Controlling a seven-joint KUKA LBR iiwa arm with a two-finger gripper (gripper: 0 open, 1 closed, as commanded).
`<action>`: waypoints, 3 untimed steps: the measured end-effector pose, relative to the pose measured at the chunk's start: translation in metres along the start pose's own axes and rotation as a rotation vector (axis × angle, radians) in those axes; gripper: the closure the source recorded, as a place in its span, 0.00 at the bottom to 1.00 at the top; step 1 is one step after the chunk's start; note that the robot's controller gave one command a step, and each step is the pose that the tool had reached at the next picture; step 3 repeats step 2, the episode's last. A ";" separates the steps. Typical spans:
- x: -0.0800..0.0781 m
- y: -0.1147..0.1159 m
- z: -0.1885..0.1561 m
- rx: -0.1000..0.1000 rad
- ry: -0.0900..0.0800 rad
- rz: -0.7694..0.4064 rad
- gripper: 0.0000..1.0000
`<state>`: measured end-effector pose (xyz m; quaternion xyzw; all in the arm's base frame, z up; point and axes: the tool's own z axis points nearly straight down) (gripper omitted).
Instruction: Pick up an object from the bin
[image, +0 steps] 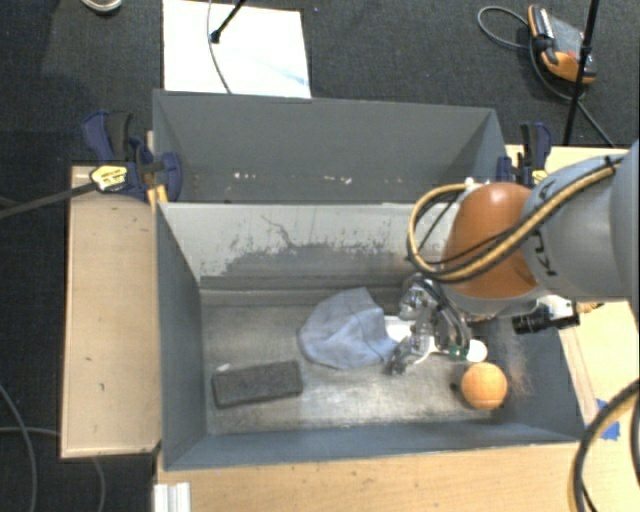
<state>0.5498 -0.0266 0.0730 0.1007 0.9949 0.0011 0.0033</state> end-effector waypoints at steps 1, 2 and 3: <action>0.000 0.000 0.000 0.000 0.000 0.000 1.00; 0.008 -0.012 -0.183 0.001 -0.004 0.006 1.00; 0.008 -0.012 -0.183 0.001 -0.004 0.006 1.00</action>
Offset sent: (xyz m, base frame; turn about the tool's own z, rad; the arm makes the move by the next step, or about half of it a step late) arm -0.0132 -0.0105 0.1781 0.0041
